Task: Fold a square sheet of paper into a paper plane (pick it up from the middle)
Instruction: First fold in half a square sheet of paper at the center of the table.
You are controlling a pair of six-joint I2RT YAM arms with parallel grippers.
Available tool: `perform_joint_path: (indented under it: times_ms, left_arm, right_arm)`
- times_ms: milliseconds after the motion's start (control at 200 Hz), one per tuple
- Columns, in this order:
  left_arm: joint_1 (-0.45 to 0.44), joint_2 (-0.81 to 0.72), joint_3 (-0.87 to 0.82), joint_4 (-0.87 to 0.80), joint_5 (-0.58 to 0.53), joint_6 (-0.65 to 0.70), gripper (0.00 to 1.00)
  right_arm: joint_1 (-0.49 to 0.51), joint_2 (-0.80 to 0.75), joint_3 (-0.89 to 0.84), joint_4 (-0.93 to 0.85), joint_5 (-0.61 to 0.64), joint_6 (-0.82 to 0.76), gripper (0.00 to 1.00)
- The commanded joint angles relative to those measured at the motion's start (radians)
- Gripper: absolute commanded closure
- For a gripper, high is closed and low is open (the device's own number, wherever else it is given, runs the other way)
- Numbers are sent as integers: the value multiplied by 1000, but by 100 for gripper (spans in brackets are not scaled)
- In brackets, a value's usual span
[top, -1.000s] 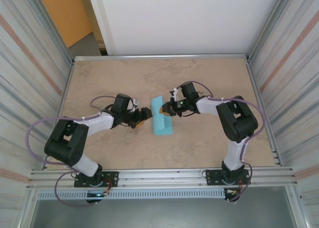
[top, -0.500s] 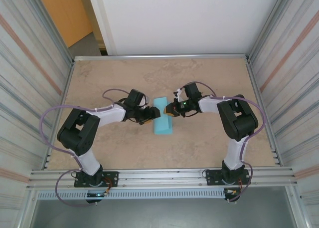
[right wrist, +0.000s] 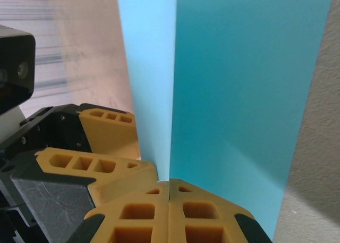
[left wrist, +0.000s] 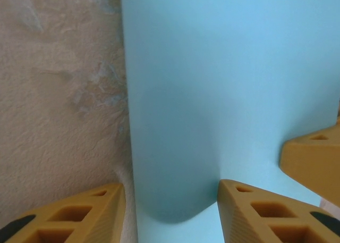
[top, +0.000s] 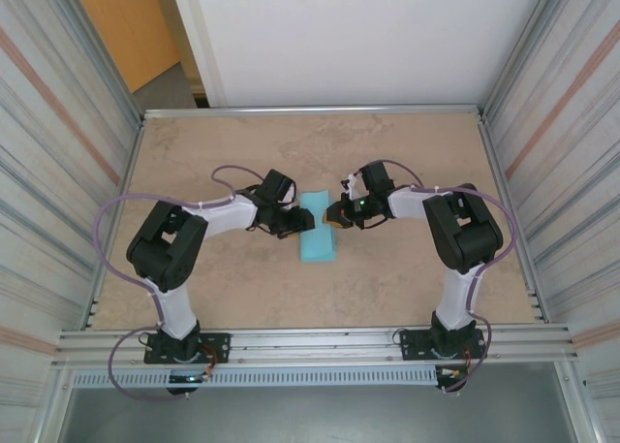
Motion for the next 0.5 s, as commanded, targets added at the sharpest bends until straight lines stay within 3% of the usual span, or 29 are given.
perform_joint_path:
  times_ms: [0, 170, 371, 496]
  left_arm:
    - [-12, 25, 35, -46, -32, 10, 53]
    - [-22, 52, 53, -89, -71, -2, 55]
    - [-48, 99, 87, -167, -132, 1, 56]
    - [-64, 130, 107, -213, -167, 6, 56]
  right_arm:
    - [-5, 19, -11, -28, 13, -39, 94]
    - [-7, 13, -13, -49, 30, -50, 90]
    - [-37, -50, -18, -92, 71, -65, 73]
    - [-80, -117, -24, -144, 123, -92, 70]
